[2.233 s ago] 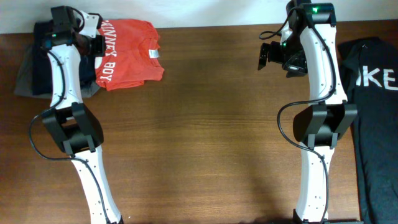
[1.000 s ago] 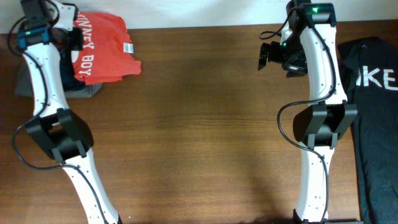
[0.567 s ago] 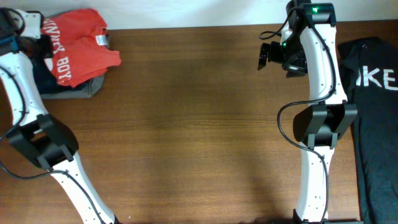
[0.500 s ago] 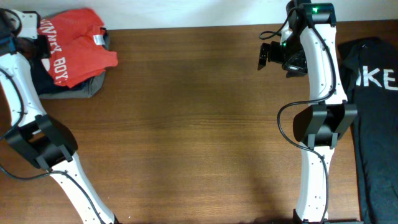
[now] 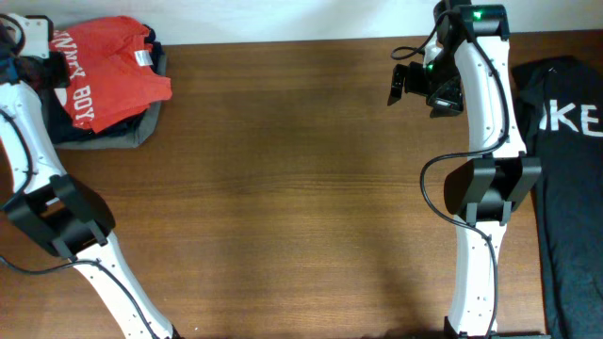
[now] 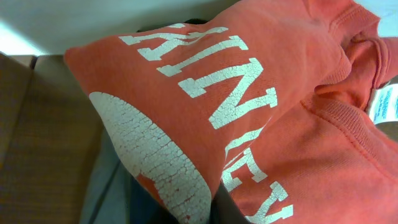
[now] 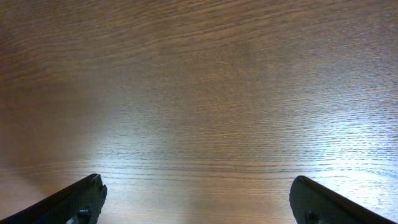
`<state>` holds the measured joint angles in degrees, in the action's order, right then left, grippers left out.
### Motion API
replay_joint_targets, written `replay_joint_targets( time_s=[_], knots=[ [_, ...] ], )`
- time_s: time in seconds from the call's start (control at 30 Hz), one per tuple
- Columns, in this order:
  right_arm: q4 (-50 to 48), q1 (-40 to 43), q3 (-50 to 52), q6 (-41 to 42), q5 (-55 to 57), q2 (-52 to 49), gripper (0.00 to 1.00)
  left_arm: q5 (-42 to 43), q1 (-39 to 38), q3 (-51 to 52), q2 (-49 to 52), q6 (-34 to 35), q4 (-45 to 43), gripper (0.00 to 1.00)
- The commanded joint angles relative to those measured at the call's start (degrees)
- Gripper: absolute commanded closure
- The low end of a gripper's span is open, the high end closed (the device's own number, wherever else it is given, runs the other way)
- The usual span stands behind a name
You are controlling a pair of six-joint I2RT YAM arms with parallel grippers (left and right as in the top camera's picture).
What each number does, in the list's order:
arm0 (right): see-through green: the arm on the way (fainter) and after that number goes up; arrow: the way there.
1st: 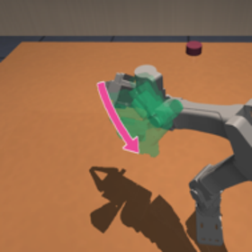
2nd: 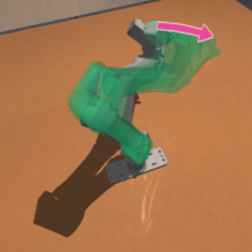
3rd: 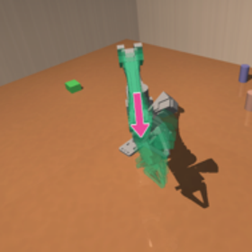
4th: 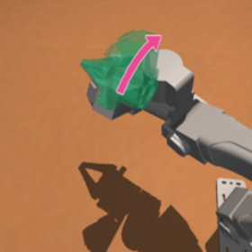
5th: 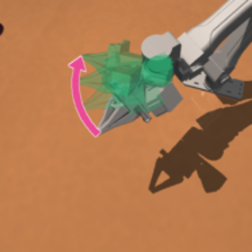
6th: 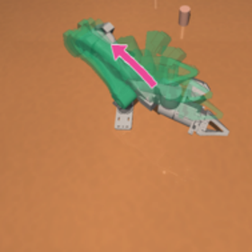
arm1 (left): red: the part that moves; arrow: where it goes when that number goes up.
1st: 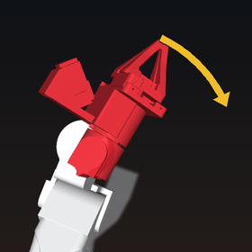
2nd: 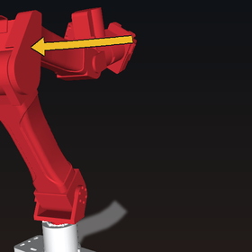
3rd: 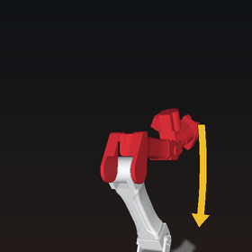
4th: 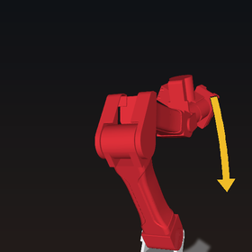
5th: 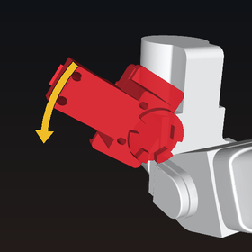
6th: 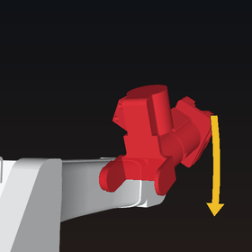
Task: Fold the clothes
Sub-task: 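Place the orange shirt on top of the dark clothes stack, left gripper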
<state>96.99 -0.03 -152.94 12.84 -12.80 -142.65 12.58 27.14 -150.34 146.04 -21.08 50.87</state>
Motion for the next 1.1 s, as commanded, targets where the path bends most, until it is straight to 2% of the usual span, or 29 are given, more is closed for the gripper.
replay_joint_targets(
  time_s=[0.0,0.13,0.17,0.2,0.23,0.4,0.63,0.67,0.73,0.83,0.9,0.97,1.07],
  knots=[
    [0.3,-0.1,-0.7,-0.6,-1.0,1.8,0.01,-1.1,2.8,-1.6,-0.7,-1.1,-0.1,0.82],
    [0.4,-0.6,-0.7,-0.6,-1.2,1.8,0.01,-1.4,4.5,-1.6,1.2,-0.7,0.1,0.80],
    [0.4,-0.8,-0.7,-0.6,-1.2,1.8,0.01,-1.5,4.9,-1.6,1.6,-0.6,0.1,0.75],
    [0.3,-1.0,-0.7,-0.6,-1.2,1.8,0.01,-1.5,5.3,-1.6,2.0,-0.6,0.1,0.62],
    [0.3,-1.1,-0.7,-0.6,-1.2,1.8,0.01,-1.5,5.6,-1.6,2.2,-0.6,0.2,0.58],
    [0.3,-2.2,-0.7,-0.6,-1.2,1.8,0.01,-1.2,6.1,-1.8,2.1,1.9,0.2,0.59],
    [0.3,-2.8,-0.7,-0.6,-1.2,1.8,0.01,4.4,4.1,-1.9,1.5,2.2,-0.3,0.57],
    [0.3,-2.8,-0.7,-0.6,-1.2,1.8,0.01,4.3,3.6,-1.8,1.5,2.2,-0.5,0.58],
    [0.3,-2.9,-0.7,-0.6,-1.2,1.8,0.01,4.3,2.7,-1.8,1.8,2.5,-0.6,0.69],
    [0.3,-3.0,-0.7,-0.6,-1.1,1.8,0.01,4.3,1.3,-1.8,2.4,6.6,-2.5,0.72],
    [0.3,-3.0,-0.7,-0.6,-1.1,1.8,0.01,4.3,0.7,-1.8,2.6,8.5,-4.6,0.80],
    [0.3,-3.0,-0.7,-0.6,-1.1,1.8,0.01,4.3,0.3,-1.8,3.1,10.1,-8.3,0.97],
    [0.3,-3.0,-0.7,-0.6,-1.1,1.8,0.01,4.2,-0.3,-1.8,4.5,12.9,-14.1,0.99]
  ],
)
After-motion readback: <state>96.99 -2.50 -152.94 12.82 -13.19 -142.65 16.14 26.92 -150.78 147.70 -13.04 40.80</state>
